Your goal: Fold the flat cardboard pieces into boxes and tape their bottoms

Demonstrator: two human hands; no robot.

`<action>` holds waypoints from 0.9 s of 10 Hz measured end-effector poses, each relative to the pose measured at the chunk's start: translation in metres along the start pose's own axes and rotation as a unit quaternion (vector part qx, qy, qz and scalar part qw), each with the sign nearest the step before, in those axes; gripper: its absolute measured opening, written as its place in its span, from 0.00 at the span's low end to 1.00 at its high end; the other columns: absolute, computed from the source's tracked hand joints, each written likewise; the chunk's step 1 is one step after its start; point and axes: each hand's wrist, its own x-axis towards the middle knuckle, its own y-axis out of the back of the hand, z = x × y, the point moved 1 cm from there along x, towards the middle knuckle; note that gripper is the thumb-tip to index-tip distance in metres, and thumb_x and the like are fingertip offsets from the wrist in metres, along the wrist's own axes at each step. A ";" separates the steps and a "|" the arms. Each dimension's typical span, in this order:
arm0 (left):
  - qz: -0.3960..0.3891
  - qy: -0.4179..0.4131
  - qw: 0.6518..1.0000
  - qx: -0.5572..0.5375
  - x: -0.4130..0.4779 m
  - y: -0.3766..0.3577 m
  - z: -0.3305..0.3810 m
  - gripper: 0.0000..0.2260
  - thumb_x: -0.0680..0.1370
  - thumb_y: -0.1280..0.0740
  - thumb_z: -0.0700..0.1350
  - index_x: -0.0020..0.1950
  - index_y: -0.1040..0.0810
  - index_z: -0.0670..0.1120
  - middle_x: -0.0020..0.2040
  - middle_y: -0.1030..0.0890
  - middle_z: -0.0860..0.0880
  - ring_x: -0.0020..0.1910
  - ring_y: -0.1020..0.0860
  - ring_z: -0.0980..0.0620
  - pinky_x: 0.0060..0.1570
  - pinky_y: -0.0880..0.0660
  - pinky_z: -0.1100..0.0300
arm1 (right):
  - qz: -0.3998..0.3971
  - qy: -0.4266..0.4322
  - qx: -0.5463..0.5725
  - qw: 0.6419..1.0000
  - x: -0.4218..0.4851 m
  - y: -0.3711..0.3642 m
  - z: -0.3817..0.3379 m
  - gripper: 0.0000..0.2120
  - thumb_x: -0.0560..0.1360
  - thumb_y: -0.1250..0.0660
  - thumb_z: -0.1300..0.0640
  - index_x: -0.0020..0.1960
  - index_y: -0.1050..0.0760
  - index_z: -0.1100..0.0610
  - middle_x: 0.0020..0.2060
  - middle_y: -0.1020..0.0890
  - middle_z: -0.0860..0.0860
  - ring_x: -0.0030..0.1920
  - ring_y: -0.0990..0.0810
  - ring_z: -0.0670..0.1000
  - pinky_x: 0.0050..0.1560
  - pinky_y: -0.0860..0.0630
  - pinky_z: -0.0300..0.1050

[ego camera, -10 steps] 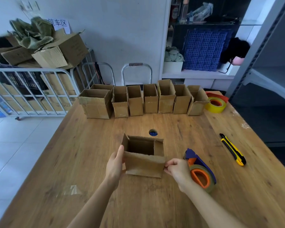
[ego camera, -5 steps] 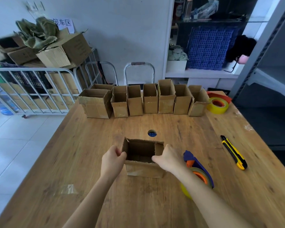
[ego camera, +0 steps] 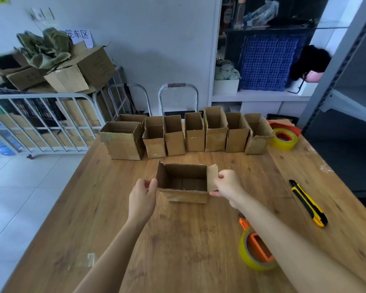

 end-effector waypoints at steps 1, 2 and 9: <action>0.001 -0.008 0.999 0.038 0.025 0.003 0.002 0.10 0.81 0.39 0.50 0.56 0.27 0.46 0.51 0.23 0.49 0.46 0.25 0.57 0.39 0.31 0.66 | 0.009 -0.006 0.000 1.000 0.033 -0.008 -0.014 0.07 0.80 0.39 0.65 0.57 0.26 0.61 0.63 0.25 0.58 0.58 0.21 0.59 0.40 0.17 0.43; 0.000 -0.030 0.995 0.099 0.046 0.003 0.004 0.12 0.80 0.37 0.47 0.61 0.27 0.44 0.56 0.25 0.49 0.50 0.27 0.56 0.45 0.32 0.66 | 0.016 -0.024 -0.010 1.000 0.066 -0.017 -0.021 0.10 0.80 0.39 0.65 0.61 0.26 0.62 0.64 0.25 0.58 0.57 0.21 0.60 0.38 0.17 0.43; -0.042 -0.030 0.991 0.123 0.086 -0.009 0.001 0.12 0.80 0.36 0.47 0.62 0.27 0.44 0.59 0.25 0.47 0.53 0.29 0.55 0.52 0.30 0.62 | -0.003 -0.049 0.023 0.999 0.133 -0.037 -0.051 0.17 0.82 0.43 0.47 0.63 0.30 0.59 0.54 0.20 0.58 0.45 0.17 0.55 0.36 0.20 0.41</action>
